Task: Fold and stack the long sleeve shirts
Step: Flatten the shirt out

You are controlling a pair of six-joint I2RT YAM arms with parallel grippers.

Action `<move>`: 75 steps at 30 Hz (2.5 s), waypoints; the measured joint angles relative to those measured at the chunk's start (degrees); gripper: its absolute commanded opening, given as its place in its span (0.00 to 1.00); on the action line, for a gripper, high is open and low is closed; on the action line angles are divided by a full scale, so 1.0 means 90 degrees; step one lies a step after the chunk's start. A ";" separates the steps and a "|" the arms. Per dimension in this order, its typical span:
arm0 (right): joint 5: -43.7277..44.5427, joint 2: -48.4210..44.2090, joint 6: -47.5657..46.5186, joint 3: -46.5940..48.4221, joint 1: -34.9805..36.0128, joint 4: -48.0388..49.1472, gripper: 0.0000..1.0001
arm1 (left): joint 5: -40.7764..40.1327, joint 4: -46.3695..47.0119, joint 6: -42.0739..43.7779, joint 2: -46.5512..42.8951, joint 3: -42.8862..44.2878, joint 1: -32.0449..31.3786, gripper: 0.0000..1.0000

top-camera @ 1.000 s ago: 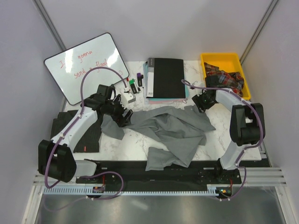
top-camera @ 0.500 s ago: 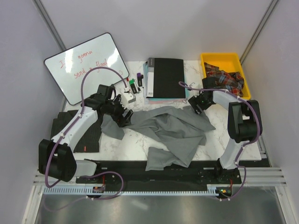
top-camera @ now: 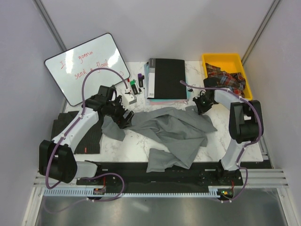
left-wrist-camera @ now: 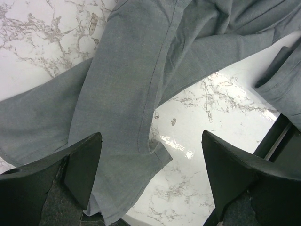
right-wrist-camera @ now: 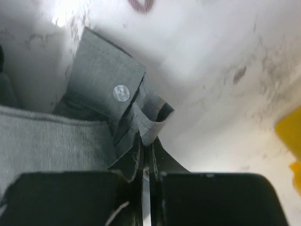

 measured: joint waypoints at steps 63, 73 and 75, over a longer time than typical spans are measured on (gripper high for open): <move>0.1926 -0.3946 0.2650 0.7482 -0.0641 0.1251 0.00 | -0.2489 0.0066 -0.0301 -0.2679 0.3903 -0.1355 0.02; 0.2208 -0.5442 0.2137 0.8507 -0.0641 0.3555 0.00 | -0.0797 -0.0478 -0.1066 -0.3543 0.6013 -0.1168 0.02; 0.2203 -0.5566 0.2064 0.8692 -0.0668 0.3912 0.00 | -0.0590 -0.0476 -0.1251 -0.3621 0.6404 -0.0935 0.02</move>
